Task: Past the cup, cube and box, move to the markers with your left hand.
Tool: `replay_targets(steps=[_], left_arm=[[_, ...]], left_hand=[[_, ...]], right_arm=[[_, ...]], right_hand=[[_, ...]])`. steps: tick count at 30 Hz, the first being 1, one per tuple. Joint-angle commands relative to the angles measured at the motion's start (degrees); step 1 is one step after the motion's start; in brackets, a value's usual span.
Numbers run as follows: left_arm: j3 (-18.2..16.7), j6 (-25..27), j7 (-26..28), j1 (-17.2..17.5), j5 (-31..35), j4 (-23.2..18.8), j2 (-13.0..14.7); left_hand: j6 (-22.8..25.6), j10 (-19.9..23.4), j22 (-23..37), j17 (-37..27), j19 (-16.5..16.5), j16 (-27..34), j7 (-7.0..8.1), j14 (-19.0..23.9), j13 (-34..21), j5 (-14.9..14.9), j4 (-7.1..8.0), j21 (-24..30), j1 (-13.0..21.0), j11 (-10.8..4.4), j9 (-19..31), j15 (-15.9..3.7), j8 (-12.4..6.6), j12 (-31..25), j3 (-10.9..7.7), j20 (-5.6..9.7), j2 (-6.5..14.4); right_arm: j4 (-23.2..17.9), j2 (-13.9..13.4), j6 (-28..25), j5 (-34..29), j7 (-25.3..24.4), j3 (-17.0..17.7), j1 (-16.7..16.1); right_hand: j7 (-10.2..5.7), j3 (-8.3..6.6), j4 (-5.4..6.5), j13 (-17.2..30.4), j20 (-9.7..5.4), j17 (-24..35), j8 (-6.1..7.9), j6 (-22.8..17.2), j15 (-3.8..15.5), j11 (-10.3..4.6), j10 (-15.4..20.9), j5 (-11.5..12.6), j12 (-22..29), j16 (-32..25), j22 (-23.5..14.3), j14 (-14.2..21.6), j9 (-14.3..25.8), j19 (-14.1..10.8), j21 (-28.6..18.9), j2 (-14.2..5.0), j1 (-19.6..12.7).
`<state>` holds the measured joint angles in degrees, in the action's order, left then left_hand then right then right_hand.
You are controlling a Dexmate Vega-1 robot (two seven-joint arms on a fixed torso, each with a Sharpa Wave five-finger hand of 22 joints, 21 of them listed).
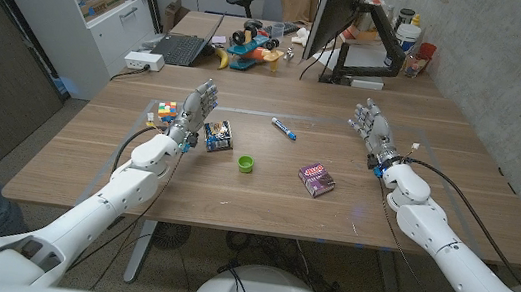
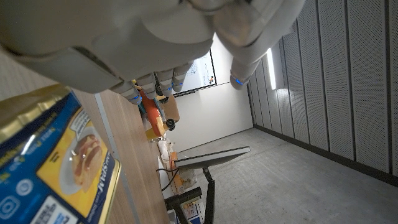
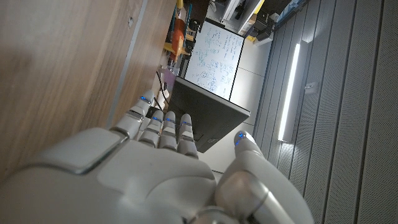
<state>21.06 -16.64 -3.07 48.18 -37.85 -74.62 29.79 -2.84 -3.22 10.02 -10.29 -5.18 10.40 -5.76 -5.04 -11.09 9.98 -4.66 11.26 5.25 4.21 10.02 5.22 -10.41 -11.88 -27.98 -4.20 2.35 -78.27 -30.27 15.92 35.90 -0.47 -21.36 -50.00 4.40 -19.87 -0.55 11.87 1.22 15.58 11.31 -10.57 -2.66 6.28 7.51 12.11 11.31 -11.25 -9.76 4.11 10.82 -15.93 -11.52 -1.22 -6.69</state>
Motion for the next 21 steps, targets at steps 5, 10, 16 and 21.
replay_targets(steps=[5, 10, 16, 21], left_arm=[[-0.8, -0.9, -0.5, 2.6, 0.1, -2.8, 2.1], [-1.3, -0.9, 0.6, 3.1, 0.1, -3.2, 2.2], [-1.3, -1.6, 0.5, 2.7, 0.6, -2.8, 2.0], [-0.7, -1.5, 0.8, 2.1, 1.6, -2.9, 2.0]], left_hand=[[0.2, -0.2, 0.3, -0.2, -0.6, 0.4, -0.3, -0.4, -0.1, 0.4, 0.02, 0.2, 0.6, 0.34, 0.3, 0.16, -0.36, -0.3, -0.47, -0.07, 0.1], [0.2, -0.1, 0.3, -0.2, -0.7, 0.4, -0.34, -0.4, -0.1, 0.3, -0.01, 0.2, 0.6, 0.3, 0.3, 0.16, -0.37, -0.3, -0.48, -0.1, 0.2], [0.3, -0.1, 0.3, -0.2, -0.8, 0.4, -0.32, -0.4, -0.1, 0.3, -0.05, 0.2, 0.6, 0.37, 0.3, 0.17, -0.39, -0.3, -0.49, -0.15, 0.3], [0.4, 0.2, 0.3, -0.2, -0.8, 0.4, -0.24, -0.2, -0.1, 0.3, -0.08, 0.2, 0.7, 0.46, 0.3, 0.06, -0.43, -0.4, -0.49, -0.18, 0.3]], right_arm=[[-2.4, -0.3, 1.9, -0.8, -1.6, 0.3, -3.1], [-1.1, 0.1, 2.4, -0.4, -0.6, 0.3, -2.6], [-2.1, -0.6, 2.4, -0.7, -0.8, 0.5, -3.1], [-2.8, -0.8, 2.5, -0.9, -1.6, 0.7, -3.7]], right_hand=[[-0.07, -0.23, -0.09, 0.2, -0.01, 0.0, 0.32, -0.6, -0.02, 0.01, 0.5, 0.3, 0.2, -0.4, -0.1, 0.4, 0.1, -0.5, -0.3, -0.04, -0.4], [-0.08, -0.15, -0.1, 0.1, -0.02, 0.0, 0.29, -0.6, -0.03, 0.06, 0.5, 0.2, 0.2, -0.4, -0.1, 0.4, 0.1, -0.5, -0.2, -0.06, -0.4], [-0.09, -0.07, -0.14, 0.1, 0.03, -0.1, 0.27, -0.6, 0.02, 0.07, 0.5, 0.2, 0.2, -0.4, -0.1, 0.4, 0.1, -0.5, -0.2, -0.09, -0.4], [-0.11, -0.04, -0.16, 0.1, 0.02, -0.2, 0.25, -0.6, 0.05, 0.04, 0.5, 0.2, 0.2, -0.4, -0.1, 0.3, 0.1, -0.4, -0.1, -0.13, -0.4]])
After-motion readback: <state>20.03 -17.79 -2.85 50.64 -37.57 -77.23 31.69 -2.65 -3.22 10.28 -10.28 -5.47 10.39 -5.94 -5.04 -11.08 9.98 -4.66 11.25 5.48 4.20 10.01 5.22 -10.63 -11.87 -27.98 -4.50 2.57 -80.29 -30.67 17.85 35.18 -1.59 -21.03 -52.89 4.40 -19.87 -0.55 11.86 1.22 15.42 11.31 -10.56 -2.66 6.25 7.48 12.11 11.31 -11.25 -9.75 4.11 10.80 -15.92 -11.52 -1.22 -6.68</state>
